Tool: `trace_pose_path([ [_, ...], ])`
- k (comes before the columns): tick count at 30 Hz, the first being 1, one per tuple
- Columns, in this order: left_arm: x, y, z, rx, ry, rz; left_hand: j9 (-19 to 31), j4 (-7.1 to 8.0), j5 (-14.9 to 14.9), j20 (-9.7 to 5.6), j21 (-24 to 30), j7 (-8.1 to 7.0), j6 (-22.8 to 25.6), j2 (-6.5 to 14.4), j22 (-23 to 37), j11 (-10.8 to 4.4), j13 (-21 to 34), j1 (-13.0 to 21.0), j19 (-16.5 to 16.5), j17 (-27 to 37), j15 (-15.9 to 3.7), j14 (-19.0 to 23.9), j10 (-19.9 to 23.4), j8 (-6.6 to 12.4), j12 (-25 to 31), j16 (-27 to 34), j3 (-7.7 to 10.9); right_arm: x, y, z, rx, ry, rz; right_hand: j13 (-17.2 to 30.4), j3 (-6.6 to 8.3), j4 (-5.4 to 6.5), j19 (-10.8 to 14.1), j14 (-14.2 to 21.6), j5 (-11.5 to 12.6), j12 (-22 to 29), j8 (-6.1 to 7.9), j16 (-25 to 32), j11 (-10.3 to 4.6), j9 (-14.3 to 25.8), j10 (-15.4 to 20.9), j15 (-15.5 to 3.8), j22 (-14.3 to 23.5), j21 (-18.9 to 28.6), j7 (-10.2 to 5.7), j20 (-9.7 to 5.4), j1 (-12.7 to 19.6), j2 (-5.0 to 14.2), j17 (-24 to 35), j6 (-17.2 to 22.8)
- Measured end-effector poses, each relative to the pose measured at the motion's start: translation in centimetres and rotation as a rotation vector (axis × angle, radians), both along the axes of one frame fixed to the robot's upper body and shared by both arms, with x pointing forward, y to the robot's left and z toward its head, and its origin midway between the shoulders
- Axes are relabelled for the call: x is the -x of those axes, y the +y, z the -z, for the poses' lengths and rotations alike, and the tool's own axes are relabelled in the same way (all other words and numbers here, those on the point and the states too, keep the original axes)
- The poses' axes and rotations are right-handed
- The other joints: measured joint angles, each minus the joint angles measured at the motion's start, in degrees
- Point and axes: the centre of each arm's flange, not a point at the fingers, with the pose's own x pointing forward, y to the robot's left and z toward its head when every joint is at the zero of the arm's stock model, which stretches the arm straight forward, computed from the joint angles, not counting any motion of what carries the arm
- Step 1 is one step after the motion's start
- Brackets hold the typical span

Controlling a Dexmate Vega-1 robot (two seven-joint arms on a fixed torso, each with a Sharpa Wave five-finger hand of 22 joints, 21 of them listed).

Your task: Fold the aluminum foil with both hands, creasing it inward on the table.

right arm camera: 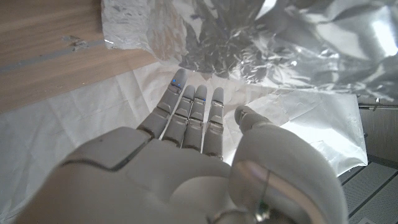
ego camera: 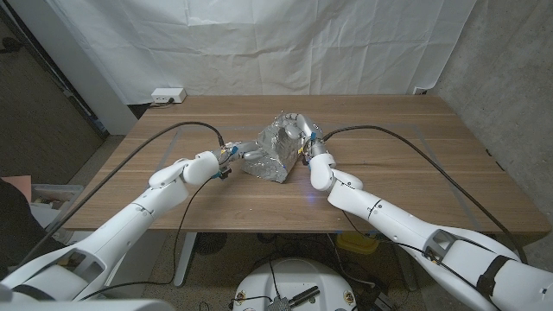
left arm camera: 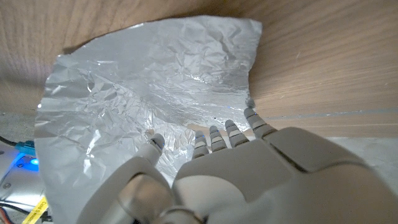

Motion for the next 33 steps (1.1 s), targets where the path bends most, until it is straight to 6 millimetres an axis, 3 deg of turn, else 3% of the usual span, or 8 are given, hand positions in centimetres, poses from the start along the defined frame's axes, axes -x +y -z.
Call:
trace_pose_path([
  [3,-0.1,-0.2,0.0,-0.007,0.007,-0.002,0.00,0.27,0.00,-0.29,0.30,1.26,5.39,0.42,0.00,-0.21,0.00,-0.47,3.04,0.00,-0.37,4.31,4.68,1.01,0.87,0.28,-0.25,0.1,-0.2,-0.2,0.000,-0.010,0.005,0.00,0.06,-0.06,0.31,0.00,0.00,0.00,0.00,0.00,0.00,0.00,0.00,0.00,0.00,0.00,0.00,0.11,-0.37,-0.08,-0.26,0.00],
  [10,0.5,-0.6,-0.3,-0.052,-0.007,-0.023,0.00,0.18,-0.49,0.66,1.46,4.54,23.05,-0.41,-0.17,-0.75,0.00,-1.31,10.31,0.00,-1.00,16.40,17.24,3.10,1.77,0.73,-0.33,0.2,-0.7,-0.6,0.004,-0.028,0.015,0.00,0.06,-0.06,0.71,0.00,0.00,0.00,0.00,0.00,0.30,0.01,0.30,0.00,0.00,0.00,0.00,0.09,-0.37,-0.08,-0.49,0.00],
  [15,1.3,-0.7,-0.2,-0.080,-0.018,-0.041,-0.01,0.18,-0.49,1.15,2.01,6.08,30.04,-0.71,-0.18,-0.17,0.00,-1.60,13.82,-0.01,-1.14,21.63,23.18,3.53,2.22,0.72,-0.33,0.2,-0.8,-0.7,0.007,-0.035,0.020,0.00,0.06,-0.06,1.12,0.00,0.00,0.00,0.00,0.00,0.30,0.01,0.30,0.00,-0.01,0.01,0.00,0.32,-0.37,-0.09,-0.53,0.00],
  [19,1.7,-0.5,-0.2,-0.099,-0.018,-0.061,0.22,0.18,-0.49,0.92,2.01,6.52,31.21,-0.72,-0.18,0.09,0.17,-1.60,14.66,-0.06,-1.24,23.30,24.71,3.52,2.22,0.68,-0.33,0.2,-0.9,-0.9,0.011,-0.047,0.021,0.00,0.75,-0.75,1.92,1.28,0.00,0.00,0.00,0.00,0.42,0.01,1.23,-0.25,-0.01,0.01,0.00,0.31,-0.37,-0.08,-1.02,-0.01],
  [23,1.8,-0.5,-0.1,-0.105,-0.014,-0.068,0.40,0.18,-0.49,0.64,1.78,6.58,28.95,-1.04,-0.23,0.26,0.16,-1.90,14.93,0.18,-1.11,21.43,23.38,1.65,0.97,-0.35,-0.33,0.3,-0.8,-1.0,0.019,-0.055,0.024,0.00,1.41,-1.40,2.75,1.98,0.00,0.00,0.00,0.00,0.00,0.01,2.05,-0.52,-0.01,0.01,-0.20,0.31,-0.36,-0.09,-1.53,0.63],
  [29,1.8,-0.5,-0.1,-0.103,-0.030,-0.075,0.36,0.05,-0.49,0.56,0.89,4.16,23.47,-1.44,-0.20,0.07,0.16,-1.46,14.17,0.10,-0.93,17.58,19.93,-0.76,-1.37,-1.06,-0.21,0.5,-0.8,-1.2,0.033,-0.069,0.037,0.00,1.72,-2.05,3.19,2.14,0.00,0.00,0.21,0.39,-0.30,0.01,2.35,-0.51,-0.01,0.01,-0.51,0.28,-0.36,-0.09,-1.59,0.94],
  [33,2.3,-0.5,-0.7,-0.085,-0.088,-0.073,0.36,-0.11,-0.49,0.86,0.44,3.96,22.67,-1.14,-0.18,0.26,0.16,-1.12,13.87,0.10,-0.73,17.22,19.52,-0.95,-1.56,-1.53,-0.04,0.6,-0.8,-1.3,0.040,-0.077,0.047,0.00,1.47,-2.29,3.26,2.45,0.00,0.00,0.38,0.39,0.00,0.01,2.65,-0.80,-0.01,0.01,-0.52,0.21,-0.36,-0.09,-1.59,1.53],
])
